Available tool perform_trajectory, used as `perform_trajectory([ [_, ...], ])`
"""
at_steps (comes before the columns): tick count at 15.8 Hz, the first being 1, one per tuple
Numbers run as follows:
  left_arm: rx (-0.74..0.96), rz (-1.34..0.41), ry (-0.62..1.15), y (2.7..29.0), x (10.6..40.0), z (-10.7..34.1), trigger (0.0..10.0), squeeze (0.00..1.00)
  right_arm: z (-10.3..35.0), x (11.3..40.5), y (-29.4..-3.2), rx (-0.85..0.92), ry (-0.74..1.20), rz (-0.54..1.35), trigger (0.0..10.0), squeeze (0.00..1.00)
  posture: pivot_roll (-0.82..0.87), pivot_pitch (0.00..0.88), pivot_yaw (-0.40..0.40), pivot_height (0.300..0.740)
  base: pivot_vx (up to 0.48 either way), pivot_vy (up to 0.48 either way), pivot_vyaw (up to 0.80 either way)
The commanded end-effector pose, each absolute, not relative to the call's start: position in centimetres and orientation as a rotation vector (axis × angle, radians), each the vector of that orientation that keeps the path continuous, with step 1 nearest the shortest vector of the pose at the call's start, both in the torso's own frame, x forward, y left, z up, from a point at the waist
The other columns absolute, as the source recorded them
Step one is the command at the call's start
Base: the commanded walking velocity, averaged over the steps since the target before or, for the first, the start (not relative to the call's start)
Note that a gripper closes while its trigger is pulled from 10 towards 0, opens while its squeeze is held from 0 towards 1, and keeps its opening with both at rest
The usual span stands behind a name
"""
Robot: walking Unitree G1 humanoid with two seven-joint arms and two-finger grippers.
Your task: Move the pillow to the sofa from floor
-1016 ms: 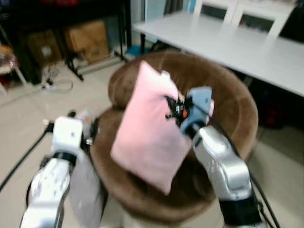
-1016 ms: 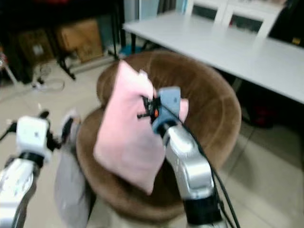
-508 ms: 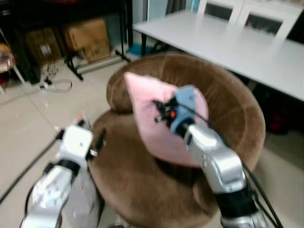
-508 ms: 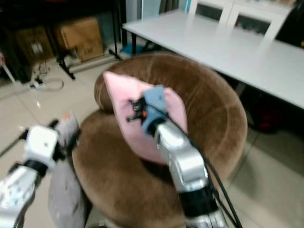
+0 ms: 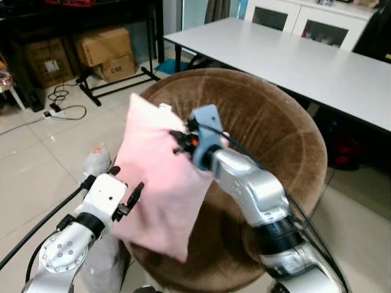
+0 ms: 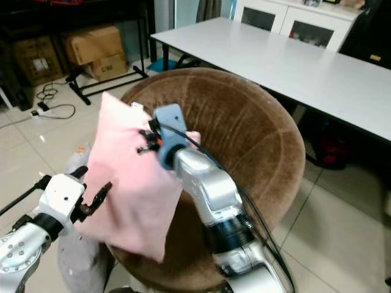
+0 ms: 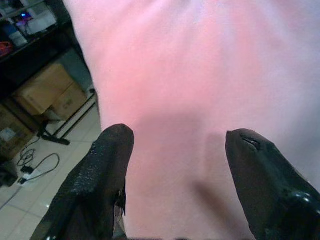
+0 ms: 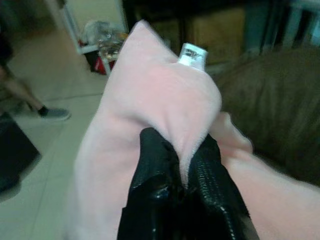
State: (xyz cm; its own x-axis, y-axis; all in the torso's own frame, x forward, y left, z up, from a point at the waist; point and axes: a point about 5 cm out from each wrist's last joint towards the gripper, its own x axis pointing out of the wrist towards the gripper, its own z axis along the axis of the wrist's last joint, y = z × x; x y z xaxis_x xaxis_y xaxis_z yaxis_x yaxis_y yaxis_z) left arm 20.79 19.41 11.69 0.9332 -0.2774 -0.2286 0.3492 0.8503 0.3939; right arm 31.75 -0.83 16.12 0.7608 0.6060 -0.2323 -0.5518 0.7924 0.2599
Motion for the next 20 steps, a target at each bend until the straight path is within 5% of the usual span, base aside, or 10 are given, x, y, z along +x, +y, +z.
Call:
perform_trajectory([
  [1,0.459,-0.348,0.167,19.4,20.6,11.7,10.0,0.00,17.1,32.5,-0.3,0.293,0.329,0.588,10.0,0.00,0.00,0.000,-0.045,0.740,0.000,0.000,0.00],
  [5,0.467,-0.366,0.179,19.4,20.2,11.6,10.0,0.00,15.2,35.4,-2.0,0.397,0.463,0.213,10.0,0.00,0.01,0.000,-0.056,0.740,0.000,0.000,0.00],
  [9,0.463,-0.384,0.190,19.3,20.2,11.5,10.0,0.00,12.1,37.2,-7.3,0.398,0.601,-0.240,10.0,0.00,0.01,0.000,-0.050,0.740,0.000,0.000,0.00],
  [13,0.461,-0.397,0.197,19.3,20.3,11.4,10.0,0.00,10.7,37.3,-8.9,0.474,0.649,-0.373,10.0,0.00,0.01,0.000,-0.049,0.740,0.000,0.000,0.00],
  [14,0.462,-0.399,0.199,19.3,20.3,11.4,10.0,0.00,10.5,37.3,-9.0,0.506,0.658,-0.382,10.0,1.00,0.01,0.000,-0.049,0.740,0.000,0.000,0.00],
  [20,0.470,-0.406,0.195,19.2,20.6,11.4,10.0,0.00,13.1,39.3,-11.0,0.573,0.449,-0.224,10.0,1.00,0.01,0.000,-0.039,0.740,0.000,0.000,0.00],
])
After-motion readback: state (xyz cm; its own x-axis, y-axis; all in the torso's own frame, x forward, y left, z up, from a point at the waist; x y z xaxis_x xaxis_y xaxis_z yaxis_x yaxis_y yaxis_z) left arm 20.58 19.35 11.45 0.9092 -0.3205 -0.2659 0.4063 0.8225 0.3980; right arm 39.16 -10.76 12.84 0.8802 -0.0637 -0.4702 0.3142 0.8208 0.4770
